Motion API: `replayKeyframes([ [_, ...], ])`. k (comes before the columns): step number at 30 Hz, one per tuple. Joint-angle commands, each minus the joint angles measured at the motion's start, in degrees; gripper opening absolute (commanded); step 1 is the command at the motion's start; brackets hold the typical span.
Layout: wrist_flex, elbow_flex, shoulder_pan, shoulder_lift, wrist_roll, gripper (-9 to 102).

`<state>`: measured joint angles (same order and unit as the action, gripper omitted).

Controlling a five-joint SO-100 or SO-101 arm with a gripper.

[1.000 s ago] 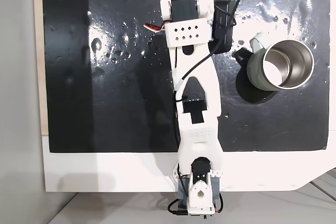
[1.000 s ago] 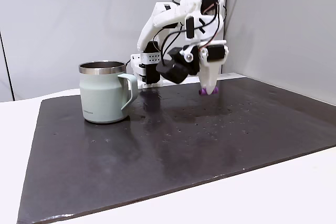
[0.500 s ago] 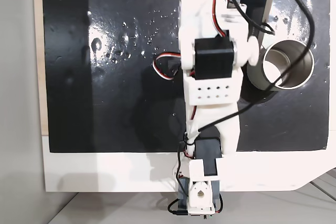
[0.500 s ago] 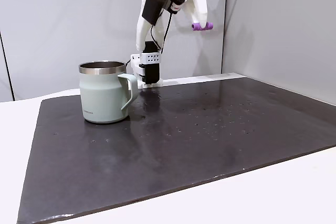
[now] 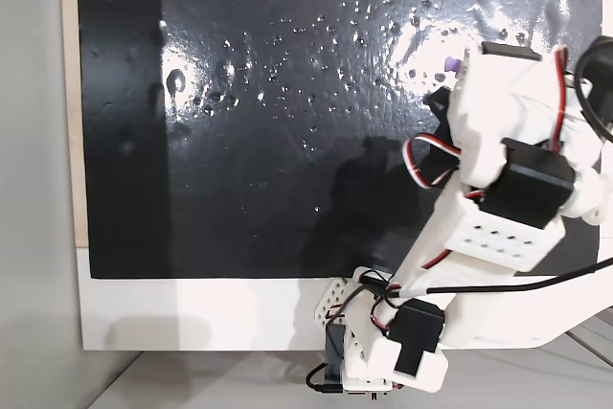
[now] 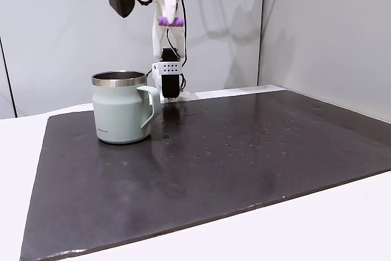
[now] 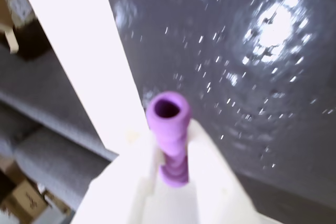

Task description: Grasp a pengrip and put it in the cup.

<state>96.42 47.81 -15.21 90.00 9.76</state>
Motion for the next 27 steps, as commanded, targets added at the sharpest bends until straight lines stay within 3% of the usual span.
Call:
replayKeyframes([
  [1, 0.4, -0.1, -5.9, 3.0, 3.8, 0],
  [10, 0.3, -0.6, -15.0, 1.8, 9.0, 0],
  [19, 0.2, -2.8, -17.1, -3.4, 10.4, 0],
  [21, 0.2, -2.8, -17.1, -3.5, 10.5, 8],
  [24, 0.3, -2.8, -17.1, -3.5, 10.9, 28],
  [27, 0.3, -2.9, -17.3, -3.5, 11.3, 36],
])
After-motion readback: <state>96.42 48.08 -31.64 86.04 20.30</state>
